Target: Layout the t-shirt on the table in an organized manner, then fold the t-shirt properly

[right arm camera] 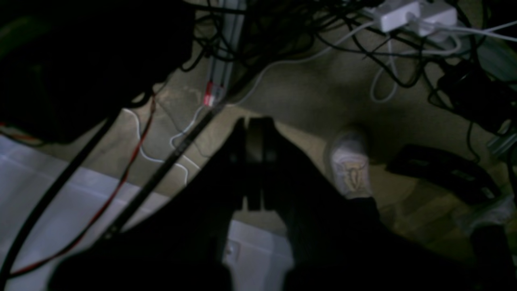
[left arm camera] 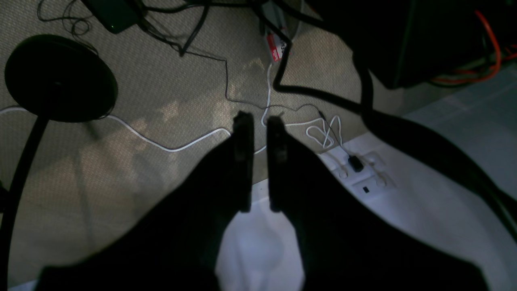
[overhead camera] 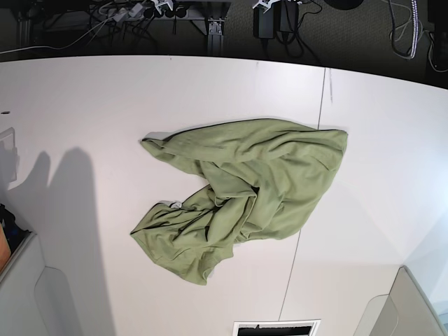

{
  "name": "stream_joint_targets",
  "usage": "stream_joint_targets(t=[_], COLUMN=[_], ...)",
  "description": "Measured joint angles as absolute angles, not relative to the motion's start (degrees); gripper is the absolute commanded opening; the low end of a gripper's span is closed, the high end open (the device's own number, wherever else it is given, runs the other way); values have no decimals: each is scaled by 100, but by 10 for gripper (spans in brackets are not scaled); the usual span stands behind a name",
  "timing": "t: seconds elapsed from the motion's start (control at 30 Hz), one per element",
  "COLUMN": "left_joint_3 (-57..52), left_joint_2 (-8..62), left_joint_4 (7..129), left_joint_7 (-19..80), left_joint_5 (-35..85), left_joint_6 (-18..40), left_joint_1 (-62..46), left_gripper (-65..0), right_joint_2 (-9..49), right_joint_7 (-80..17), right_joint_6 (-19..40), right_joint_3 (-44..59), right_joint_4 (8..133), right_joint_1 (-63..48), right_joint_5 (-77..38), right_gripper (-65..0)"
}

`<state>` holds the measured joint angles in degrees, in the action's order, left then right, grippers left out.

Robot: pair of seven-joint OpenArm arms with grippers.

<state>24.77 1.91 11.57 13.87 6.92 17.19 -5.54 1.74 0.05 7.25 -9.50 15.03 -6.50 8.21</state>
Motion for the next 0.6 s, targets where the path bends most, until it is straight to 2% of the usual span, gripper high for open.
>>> stream_joint_targets(t=[0.6], left_joint_3=[2477], left_joint_2=[191], left_joint_4=[2091], left_joint_7=[1369], left_joint_5=[690], left_joint_6=[1721], left_joint_1=[-1188], left_gripper=[-559], right_joint_2=[174], right_joint_7=[5], right_joint_6=[727], right_joint_3=[-950], right_joint_4=[2353], right_joint_1=[-1258], right_joint_5=[821], right_gripper=[-650])
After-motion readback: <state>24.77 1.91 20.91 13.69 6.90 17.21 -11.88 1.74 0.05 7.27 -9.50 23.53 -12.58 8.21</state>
